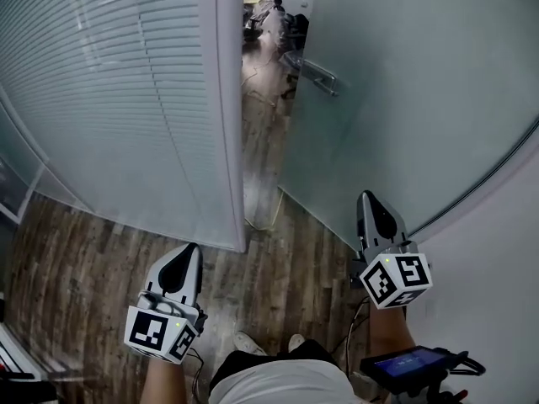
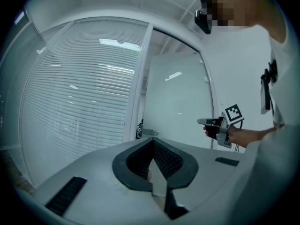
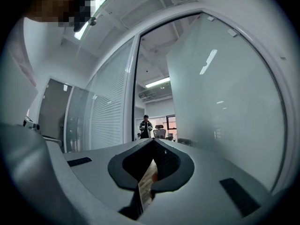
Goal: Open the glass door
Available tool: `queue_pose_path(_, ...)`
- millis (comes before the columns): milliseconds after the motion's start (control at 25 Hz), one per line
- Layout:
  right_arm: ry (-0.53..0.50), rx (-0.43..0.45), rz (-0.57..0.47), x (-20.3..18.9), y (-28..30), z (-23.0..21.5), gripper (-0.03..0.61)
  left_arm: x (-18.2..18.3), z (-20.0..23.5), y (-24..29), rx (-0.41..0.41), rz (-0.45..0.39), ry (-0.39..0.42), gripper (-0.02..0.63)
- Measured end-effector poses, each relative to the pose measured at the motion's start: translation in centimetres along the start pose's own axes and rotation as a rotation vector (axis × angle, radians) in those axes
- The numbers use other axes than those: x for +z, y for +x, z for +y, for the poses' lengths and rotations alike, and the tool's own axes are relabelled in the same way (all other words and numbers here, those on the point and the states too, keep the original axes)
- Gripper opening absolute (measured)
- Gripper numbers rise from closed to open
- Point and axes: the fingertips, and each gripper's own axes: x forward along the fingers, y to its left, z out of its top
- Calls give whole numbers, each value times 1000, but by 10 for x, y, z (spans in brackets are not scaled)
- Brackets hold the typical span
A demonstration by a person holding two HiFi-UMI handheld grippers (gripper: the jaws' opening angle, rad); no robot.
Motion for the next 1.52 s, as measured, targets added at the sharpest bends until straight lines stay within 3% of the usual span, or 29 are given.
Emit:
queue_pose_path(200,13,35,80,-32,-28,3,3,3,-21,-2,22,-19,-8,-6)
queue_pose_path(360,24,70,105,-66,-58,-8,3,-14,-52,-6,44,-28,18,-6)
queue_pose_path(560,29,124,111,-31,-94,-27,3,20,-105,-18,83,-13,36,-6)
queue_pose_path(880,82,172,130,-43,-129,-42,3,17,-152,-51,140,-1,69,-6)
queue_pose_path(1280,21,266,111,0,-158,6,2,42,-163,-91,155,-18,68,-6)
queue_pose_path(1520,-20,277,97,-21,-177,46,2,12,-152,-125,138,-41,90,-6)
